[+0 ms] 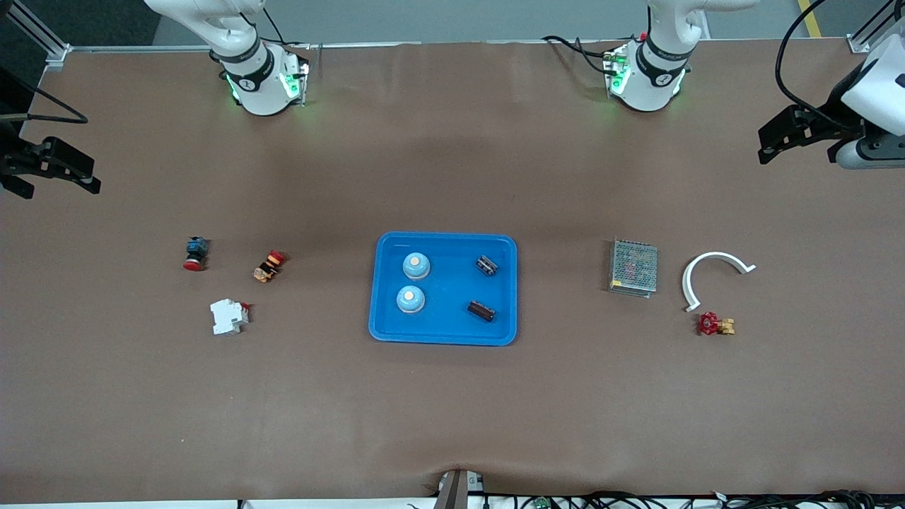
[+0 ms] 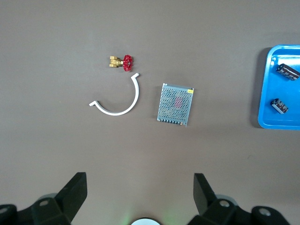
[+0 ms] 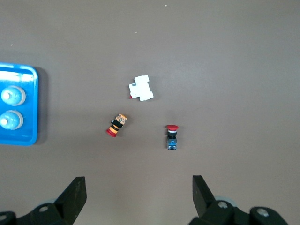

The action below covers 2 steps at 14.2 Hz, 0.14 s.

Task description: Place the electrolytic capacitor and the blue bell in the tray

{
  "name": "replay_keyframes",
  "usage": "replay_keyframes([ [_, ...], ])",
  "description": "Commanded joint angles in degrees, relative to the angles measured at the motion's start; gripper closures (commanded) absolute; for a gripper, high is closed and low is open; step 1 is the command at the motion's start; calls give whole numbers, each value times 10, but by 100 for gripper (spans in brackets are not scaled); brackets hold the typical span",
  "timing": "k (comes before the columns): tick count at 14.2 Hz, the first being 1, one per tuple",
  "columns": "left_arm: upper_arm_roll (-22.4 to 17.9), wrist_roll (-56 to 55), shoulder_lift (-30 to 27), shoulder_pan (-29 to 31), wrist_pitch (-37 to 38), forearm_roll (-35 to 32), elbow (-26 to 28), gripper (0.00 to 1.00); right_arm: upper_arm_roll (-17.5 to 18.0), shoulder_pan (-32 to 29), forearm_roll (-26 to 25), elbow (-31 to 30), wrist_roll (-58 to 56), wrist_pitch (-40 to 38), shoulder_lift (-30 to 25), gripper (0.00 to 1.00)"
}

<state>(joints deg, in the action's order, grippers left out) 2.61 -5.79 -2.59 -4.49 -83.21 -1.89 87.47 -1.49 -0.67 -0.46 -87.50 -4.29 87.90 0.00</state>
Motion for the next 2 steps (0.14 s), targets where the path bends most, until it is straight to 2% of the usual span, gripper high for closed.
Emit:
replay_keyframes([
  [1,1,11,-1,3,11,10,-8,0,0,7,-8,9,30,-3,2,0],
  [2,2,11,-2,3,11,9,-8,0,1,8,-8,9,28,-3,2,0],
])
